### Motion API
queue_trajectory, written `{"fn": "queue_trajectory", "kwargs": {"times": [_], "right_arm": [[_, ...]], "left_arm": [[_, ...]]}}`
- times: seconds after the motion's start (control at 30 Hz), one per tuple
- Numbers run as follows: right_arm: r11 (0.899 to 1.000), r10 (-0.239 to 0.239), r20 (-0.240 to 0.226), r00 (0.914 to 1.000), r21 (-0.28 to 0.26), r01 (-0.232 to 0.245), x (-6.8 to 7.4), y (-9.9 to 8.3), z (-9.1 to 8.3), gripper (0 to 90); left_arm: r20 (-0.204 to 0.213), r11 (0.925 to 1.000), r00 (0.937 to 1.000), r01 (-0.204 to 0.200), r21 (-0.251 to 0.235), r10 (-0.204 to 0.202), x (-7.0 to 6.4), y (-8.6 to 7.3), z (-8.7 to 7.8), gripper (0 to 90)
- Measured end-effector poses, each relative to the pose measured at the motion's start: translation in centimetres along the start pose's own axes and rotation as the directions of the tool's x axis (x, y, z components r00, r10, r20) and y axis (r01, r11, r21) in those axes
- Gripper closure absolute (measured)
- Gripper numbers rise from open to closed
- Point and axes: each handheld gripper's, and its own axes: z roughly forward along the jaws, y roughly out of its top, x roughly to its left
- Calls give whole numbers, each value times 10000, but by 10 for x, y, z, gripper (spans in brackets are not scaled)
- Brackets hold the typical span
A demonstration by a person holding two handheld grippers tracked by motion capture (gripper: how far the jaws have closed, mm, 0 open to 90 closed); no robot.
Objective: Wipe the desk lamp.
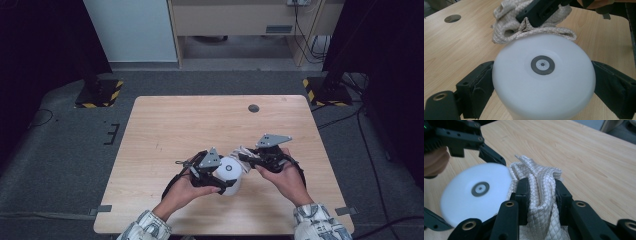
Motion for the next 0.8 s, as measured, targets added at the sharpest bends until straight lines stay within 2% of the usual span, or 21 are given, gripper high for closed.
{"fn": "queue_trajectory", "kwargs": {"times": [0.23,0.63,0.8], "right_arm": [[9989,184,-114,9998,431,-179,-3,-19,10,708],[9938,354,-288,9990,1060,-322,-2,-53,25,709],[9943,282,-259,9993,1037,-254,-2,-52,23,710]], "left_arm": [[74,10000,10000,-24,-41,24,2,-1,0,86],[184,9998,9997,-155,154,152,4,1,-1,86],[160,9995,9997,-207,227,203,6,1,-1,86]]}}
